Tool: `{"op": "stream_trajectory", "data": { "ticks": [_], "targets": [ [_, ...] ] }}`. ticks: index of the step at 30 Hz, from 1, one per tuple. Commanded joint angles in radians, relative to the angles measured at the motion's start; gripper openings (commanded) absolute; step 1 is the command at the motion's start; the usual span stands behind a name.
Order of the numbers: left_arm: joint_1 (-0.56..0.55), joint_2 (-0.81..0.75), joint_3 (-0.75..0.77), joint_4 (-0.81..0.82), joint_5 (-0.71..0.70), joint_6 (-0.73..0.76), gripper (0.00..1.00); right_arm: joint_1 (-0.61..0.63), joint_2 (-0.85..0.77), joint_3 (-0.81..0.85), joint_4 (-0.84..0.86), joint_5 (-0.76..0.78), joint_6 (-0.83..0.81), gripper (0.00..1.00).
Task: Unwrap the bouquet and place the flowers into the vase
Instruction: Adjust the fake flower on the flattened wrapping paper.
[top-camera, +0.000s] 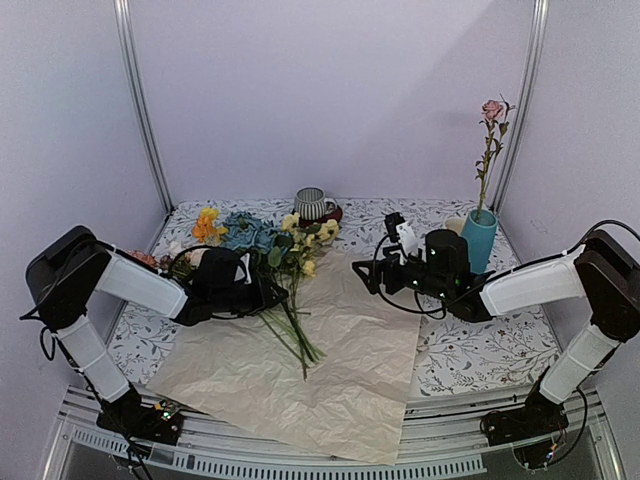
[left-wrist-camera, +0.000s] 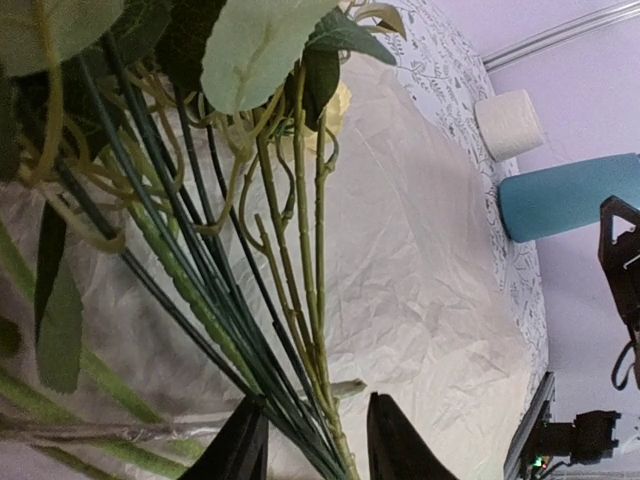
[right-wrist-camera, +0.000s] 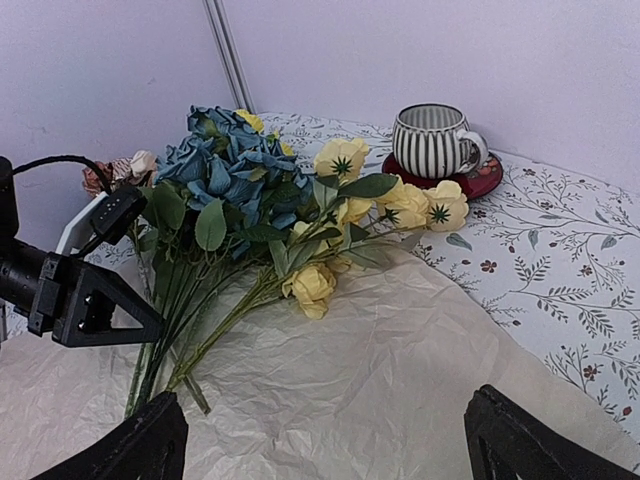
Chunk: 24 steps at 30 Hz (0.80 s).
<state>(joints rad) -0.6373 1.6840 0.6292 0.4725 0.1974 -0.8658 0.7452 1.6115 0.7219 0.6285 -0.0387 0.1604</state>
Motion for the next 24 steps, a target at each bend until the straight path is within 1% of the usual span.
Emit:
{"op": "stream_trajectory", "data": {
  "ticks": [1,4,7,15,18,20,21,24],
  "targets": [
    [0.010,0.031,0.038,0.029,0.031,-0.004,0.36,0.004,0.011,0.029,-0.002,-0.006,-0.011,0.99],
    [0.013,0.031,0.035,0.028,0.039,-0.008,0.37,0.004,0.014,0.031,-0.005,-0.006,-0.012,0.99],
    [0.013,-0.004,0.013,0.019,0.028,-0.007,0.38,0.005,0.016,0.034,-0.007,-0.006,-0.014,0.99],
    [0.013,-0.216,-0.129,-0.033,-0.058,-0.015,0.39,0.005,0.017,0.035,-0.009,-0.007,-0.016,0.99],
    [0.017,-0.295,-0.191,-0.042,-0.075,-0.026,0.37,0.005,0.020,0.036,-0.009,-0.010,-0.014,0.99],
    [0.024,-0.329,-0.216,-0.056,-0.076,-0.032,0.32,0.006,0.022,0.037,-0.010,-0.012,-0.012,0.99],
    [0.028,-0.340,-0.227,-0.062,-0.074,-0.036,0.30,0.005,0.021,0.039,-0.010,-0.013,-0.011,0.99],
    [0.044,-0.341,-0.238,-0.068,-0.069,-0.042,0.29,0.005,0.019,0.038,-0.010,-0.015,-0.010,0.99]
  ]
}}
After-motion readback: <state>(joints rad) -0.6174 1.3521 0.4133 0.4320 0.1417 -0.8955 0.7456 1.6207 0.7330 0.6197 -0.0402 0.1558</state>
